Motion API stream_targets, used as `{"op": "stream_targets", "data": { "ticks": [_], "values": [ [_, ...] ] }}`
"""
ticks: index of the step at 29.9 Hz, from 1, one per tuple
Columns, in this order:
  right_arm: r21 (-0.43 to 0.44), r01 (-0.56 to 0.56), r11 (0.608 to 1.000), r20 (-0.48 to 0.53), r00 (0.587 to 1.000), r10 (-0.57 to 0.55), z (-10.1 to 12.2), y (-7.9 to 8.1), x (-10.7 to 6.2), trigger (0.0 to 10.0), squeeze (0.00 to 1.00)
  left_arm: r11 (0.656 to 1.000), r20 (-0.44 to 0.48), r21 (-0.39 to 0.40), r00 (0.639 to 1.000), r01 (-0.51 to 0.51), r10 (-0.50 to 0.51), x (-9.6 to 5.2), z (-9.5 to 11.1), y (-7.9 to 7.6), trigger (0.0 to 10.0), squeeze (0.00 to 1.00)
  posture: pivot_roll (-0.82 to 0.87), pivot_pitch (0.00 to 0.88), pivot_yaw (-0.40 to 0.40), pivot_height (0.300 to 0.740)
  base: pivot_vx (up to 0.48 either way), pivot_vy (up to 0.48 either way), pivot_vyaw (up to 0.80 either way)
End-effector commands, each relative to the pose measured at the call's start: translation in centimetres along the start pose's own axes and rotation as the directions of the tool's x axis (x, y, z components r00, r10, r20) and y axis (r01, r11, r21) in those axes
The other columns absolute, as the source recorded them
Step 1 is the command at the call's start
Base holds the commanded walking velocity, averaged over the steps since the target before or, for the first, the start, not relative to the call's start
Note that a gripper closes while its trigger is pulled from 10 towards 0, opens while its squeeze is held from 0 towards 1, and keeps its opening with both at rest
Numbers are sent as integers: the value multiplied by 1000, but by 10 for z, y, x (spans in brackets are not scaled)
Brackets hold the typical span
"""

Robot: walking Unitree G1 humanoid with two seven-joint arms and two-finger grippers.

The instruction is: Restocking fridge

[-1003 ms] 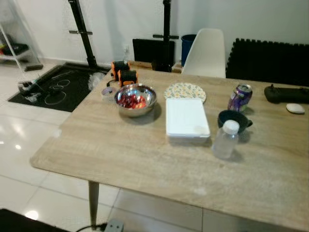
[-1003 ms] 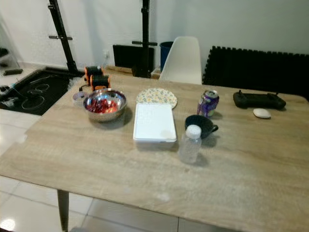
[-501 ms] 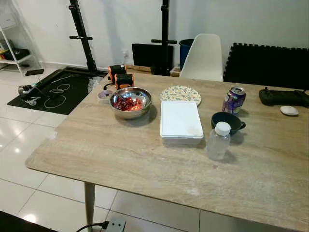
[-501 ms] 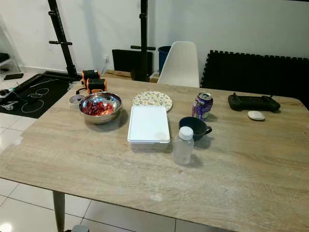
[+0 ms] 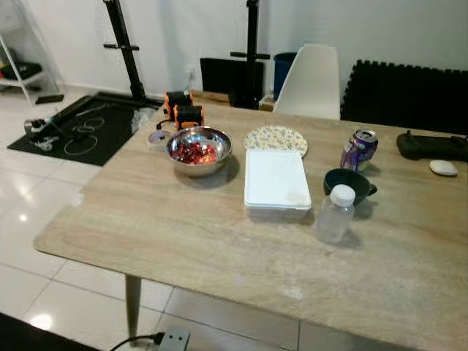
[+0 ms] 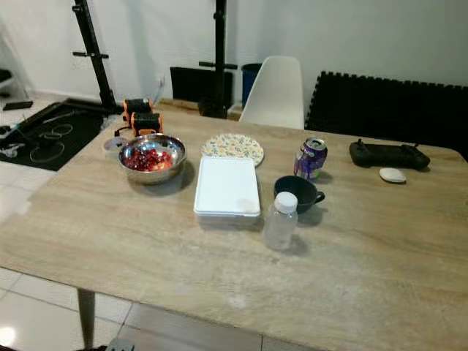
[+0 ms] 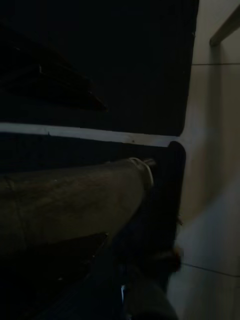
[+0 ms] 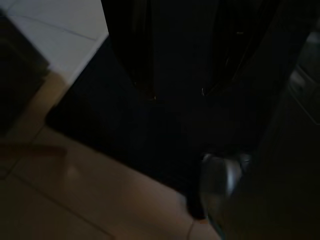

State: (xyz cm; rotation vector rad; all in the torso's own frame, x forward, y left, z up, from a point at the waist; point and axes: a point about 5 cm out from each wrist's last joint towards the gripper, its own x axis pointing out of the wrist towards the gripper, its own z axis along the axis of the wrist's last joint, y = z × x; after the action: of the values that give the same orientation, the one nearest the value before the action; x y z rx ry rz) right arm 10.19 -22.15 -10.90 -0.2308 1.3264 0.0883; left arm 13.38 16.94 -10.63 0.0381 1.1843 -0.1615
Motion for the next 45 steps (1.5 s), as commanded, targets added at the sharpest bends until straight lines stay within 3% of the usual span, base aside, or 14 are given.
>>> {"op": "stream_targets", "data": {
  "ticks": [1, 20, 29, 35, 41, 45],
  "values": [
    [-1, 4, 1000, 3, 1000, -4, 0, -1, 0, 10000, 0, 1000, -58, -13, 998, 20, -21, 0, -15, -6, 10000, 0, -90, 0, -14, 740, 0, 0, 0],
    [-13, 7, 1000, 2, 1000, -7, 1, -2, 0, 10000, 0, 1000, -64, 0, 998, 6, -6, -1, -16, -3, 10000, 0, -92, 0, -22, 740, 0, 0, 0],
    [-42, 72, 997, -5, 997, -72, 0, -7, -1, 10000, 0, 1000, -71, 12, 997, -7, 8, -1, -18, -2, 10000, 0, -107, 0, -13, 740, 0, 0, 0],
    [-45, 84, 995, -8, 996, -84, 1, -4, 0, 10000, 0, 998, -78, 27, 996, -50, 52, -4, -21, 14, 10000, 0, -118, 0, -3, 740, 0, 0, 0],
    [-40, 84, 996, -15, 996, -85, 0, 1, 1, 10000, 0, 997, -99, 37, 992, -72, 75, -12, -38, 34, 10000, 0, -113, 0, 21, 740, 0, 0, 0],
    [22, 94, 995, -31, 995, -94, -6, 5, 1, 10000, 0, 995, -113, 57, 990, -79, 85, -16, -48, 41, 10000, 0, -109, 0, 24, 740, 0, 0, 0]
  ]
}}
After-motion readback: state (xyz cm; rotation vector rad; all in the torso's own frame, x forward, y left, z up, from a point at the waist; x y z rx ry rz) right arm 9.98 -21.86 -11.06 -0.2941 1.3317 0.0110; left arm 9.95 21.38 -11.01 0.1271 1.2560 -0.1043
